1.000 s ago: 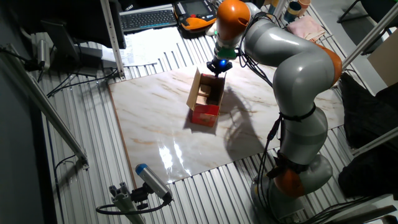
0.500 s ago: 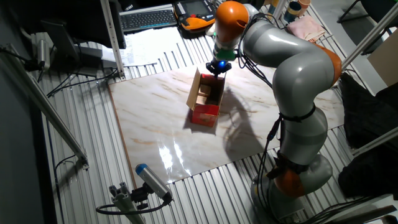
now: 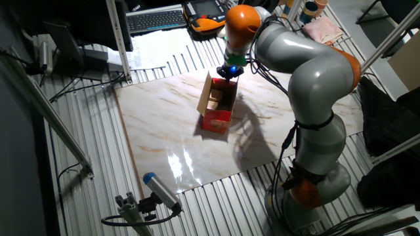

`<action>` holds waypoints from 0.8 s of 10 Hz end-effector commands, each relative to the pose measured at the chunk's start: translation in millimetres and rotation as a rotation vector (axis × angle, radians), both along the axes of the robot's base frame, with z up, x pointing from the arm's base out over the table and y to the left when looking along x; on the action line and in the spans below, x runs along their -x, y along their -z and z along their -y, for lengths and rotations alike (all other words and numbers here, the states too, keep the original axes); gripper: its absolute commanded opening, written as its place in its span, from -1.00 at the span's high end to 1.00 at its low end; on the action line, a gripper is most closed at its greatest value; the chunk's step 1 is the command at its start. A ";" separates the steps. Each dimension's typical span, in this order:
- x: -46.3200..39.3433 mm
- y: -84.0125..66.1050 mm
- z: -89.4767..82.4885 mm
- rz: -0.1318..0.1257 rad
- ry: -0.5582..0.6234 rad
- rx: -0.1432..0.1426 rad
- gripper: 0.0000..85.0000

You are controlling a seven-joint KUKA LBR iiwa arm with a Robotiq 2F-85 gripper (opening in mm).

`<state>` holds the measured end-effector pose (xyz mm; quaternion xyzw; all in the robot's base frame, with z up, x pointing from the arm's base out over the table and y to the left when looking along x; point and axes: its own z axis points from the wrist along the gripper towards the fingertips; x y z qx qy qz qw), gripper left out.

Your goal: Cover the box

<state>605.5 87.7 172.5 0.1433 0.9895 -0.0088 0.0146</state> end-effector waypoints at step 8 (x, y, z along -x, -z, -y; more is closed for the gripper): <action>-2.8 -5.2 -2.1 -0.094 0.035 -0.065 1.00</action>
